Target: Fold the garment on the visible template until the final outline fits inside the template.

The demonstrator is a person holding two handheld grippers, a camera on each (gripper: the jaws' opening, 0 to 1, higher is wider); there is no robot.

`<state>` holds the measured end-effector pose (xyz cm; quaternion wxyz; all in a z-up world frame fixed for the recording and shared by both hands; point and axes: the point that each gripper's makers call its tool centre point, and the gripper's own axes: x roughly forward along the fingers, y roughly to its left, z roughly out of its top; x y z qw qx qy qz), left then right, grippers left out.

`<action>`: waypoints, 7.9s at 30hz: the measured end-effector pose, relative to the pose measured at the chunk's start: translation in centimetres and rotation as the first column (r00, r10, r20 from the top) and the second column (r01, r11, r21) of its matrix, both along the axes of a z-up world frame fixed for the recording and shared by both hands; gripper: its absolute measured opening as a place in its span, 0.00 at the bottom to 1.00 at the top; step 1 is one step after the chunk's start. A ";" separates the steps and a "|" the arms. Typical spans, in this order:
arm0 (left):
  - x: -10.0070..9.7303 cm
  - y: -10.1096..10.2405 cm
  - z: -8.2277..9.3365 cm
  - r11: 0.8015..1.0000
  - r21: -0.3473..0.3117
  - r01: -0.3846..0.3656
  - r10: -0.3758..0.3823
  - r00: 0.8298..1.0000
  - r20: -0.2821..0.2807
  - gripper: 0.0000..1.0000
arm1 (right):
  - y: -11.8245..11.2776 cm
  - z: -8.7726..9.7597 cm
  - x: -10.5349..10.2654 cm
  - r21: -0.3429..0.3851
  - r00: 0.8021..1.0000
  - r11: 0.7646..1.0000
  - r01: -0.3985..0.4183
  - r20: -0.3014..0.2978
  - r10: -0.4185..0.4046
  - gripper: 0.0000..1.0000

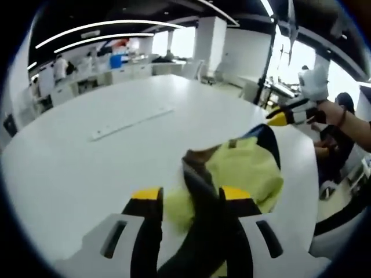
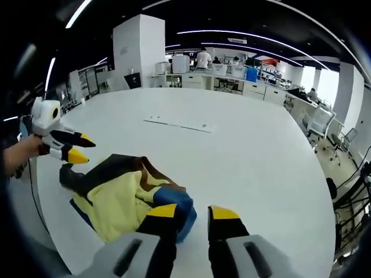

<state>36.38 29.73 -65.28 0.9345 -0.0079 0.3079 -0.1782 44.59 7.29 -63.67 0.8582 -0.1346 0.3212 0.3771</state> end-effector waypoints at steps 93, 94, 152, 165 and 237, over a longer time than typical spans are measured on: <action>13.0 12.9 0.9 0.977 0.039 -0.210 0.206 0.975 0.080 0.00 | 11.8 -0.1 15.1 0.077 0.997 0.994 0.074 0.032 -0.076 0.00; 13.3 13.1 0.3 0.973 0.017 -0.230 0.228 0.971 0.066 0.00 | 11.8 -0.5 15.4 0.076 0.996 0.994 0.079 0.026 -0.081 0.00; 9.8 10.6 -0.6 0.972 0.091 -0.217 0.212 0.975 0.062 0.59 | 12.5 -1.7 9.8 0.110 0.984 0.991 0.080 -0.167 -0.061 0.42; 6.4 8.2 -1.1 0.979 0.084 -0.188 0.184 0.981 0.055 0.58 | 12.4 -2.3 5.1 0.109 0.978 0.993 0.050 -0.208 -0.026 0.41; 4.4 10.2 -2.6 0.939 0.145 -0.311 0.305 0.950 0.061 0.00 | 9.5 -3.4 -1.0 0.145 0.965 0.986 0.082 -0.257 -0.043 0.00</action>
